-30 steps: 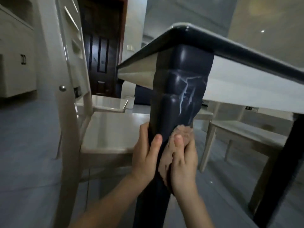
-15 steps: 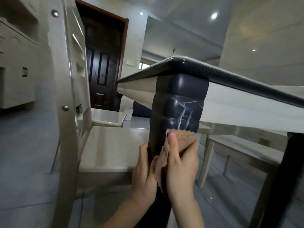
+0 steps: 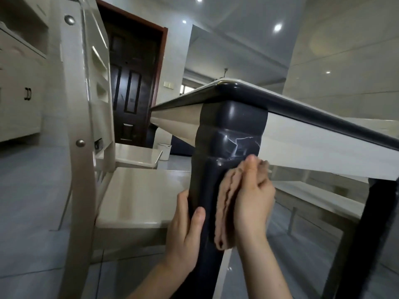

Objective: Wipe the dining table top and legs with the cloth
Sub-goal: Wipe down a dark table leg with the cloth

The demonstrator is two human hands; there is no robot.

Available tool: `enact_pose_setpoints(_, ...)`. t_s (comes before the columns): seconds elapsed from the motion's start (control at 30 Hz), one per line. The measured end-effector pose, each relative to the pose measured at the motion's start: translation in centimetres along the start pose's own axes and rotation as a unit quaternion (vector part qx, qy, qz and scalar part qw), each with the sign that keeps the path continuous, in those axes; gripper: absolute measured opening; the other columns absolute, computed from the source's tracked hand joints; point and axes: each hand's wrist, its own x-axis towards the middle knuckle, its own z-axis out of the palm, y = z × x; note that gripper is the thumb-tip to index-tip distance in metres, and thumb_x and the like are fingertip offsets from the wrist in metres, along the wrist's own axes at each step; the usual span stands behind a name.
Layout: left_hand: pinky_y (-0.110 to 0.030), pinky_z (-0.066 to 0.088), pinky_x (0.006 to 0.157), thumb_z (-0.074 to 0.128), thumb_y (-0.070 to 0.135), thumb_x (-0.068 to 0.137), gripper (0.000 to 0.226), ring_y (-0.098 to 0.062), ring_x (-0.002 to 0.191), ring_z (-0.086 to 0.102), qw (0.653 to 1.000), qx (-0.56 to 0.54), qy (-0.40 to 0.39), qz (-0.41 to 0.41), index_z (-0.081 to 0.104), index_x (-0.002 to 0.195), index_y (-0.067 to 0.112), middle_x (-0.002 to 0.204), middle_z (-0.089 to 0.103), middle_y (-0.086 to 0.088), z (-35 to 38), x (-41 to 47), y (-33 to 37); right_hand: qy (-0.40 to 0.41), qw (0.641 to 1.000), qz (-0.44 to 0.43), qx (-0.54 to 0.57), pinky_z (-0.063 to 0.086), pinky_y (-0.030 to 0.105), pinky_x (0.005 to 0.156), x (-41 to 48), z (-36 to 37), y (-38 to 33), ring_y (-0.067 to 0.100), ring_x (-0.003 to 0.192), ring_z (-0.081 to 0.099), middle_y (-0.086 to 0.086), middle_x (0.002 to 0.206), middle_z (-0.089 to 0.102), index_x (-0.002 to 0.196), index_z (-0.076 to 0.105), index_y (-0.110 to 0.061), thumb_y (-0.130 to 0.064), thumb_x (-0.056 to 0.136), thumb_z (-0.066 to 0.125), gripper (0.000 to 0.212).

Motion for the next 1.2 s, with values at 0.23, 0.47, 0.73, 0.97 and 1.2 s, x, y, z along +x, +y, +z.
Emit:
enact_pose_setpoints(0.23,-0.014,0.044,0.081,0.030,0.050,0.085,0.040,0.002,0.105,0.058,1.000,0.016,-0.001,0.008,0.038,0.124,0.041,0.117,0.058,0.021,0.0,0.1,-0.2,-0.018,0.998,-0.037,-0.055,0.042,0.029,0.100,-1.3,1.7,0.2,0.009,0.115,0.056,-0.008,0.124,0.058,0.127,0.044,-0.020,-0.059,0.084,0.060,0.060)
enact_pose_setpoints(0.47,-0.014,0.046,0.082,0.032,0.055,0.085,0.045,-0.003,0.104,0.059,1.000,-0.004,-0.009,0.005,0.041,0.124,0.035,0.113,0.060,0.018,0.1,0.0,0.1,0.028,0.999,-0.010,0.015,0.043,0.016,0.074,0.7,0.5,0.0,-0.005,0.082,0.063,-0.015,0.081,0.066,0.087,0.058,-0.022,-0.047,0.093,0.054,0.026)
enact_pose_setpoints(0.73,-0.023,0.047,0.084,0.032,0.054,0.085,0.047,-0.005,0.105,0.058,1.000,0.000,-0.015,0.005,0.040,0.125,0.031,0.114,0.060,0.016,-0.1,0.1,0.1,-0.089,0.990,-0.010,0.112,0.044,0.013,0.080,-0.4,0.0,1.5,-0.008,0.094,0.061,-0.027,0.094,0.066,0.112,0.054,-0.035,-0.022,0.098,0.044,0.021)
enact_pose_setpoints(0.97,-0.014,0.045,0.081,0.032,0.054,0.085,0.043,0.003,0.102,0.058,1.000,0.006,-0.008,0.003,0.040,0.122,0.035,0.112,0.059,0.023,-0.2,0.0,0.3,0.071,0.991,-0.058,0.096,0.050,0.015,0.069,-2.4,-0.8,1.9,0.004,0.082,0.070,-0.007,0.085,0.076,0.102,0.067,-0.015,-0.018,0.100,0.049,0.018)
enact_pose_setpoints(1.2,-0.014,0.046,0.082,0.033,0.058,0.082,0.044,0.005,0.104,0.058,1.000,0.005,-0.005,-0.012,0.039,0.123,0.042,0.116,0.059,0.023,-0.2,0.2,-0.3,0.036,0.929,-0.324,-0.177,0.015,0.023,0.120,-1.3,2.8,0.5,0.010,0.147,0.020,-0.002,0.158,0.026,0.149,0.035,-0.015,-0.025,0.097,0.051,0.055)
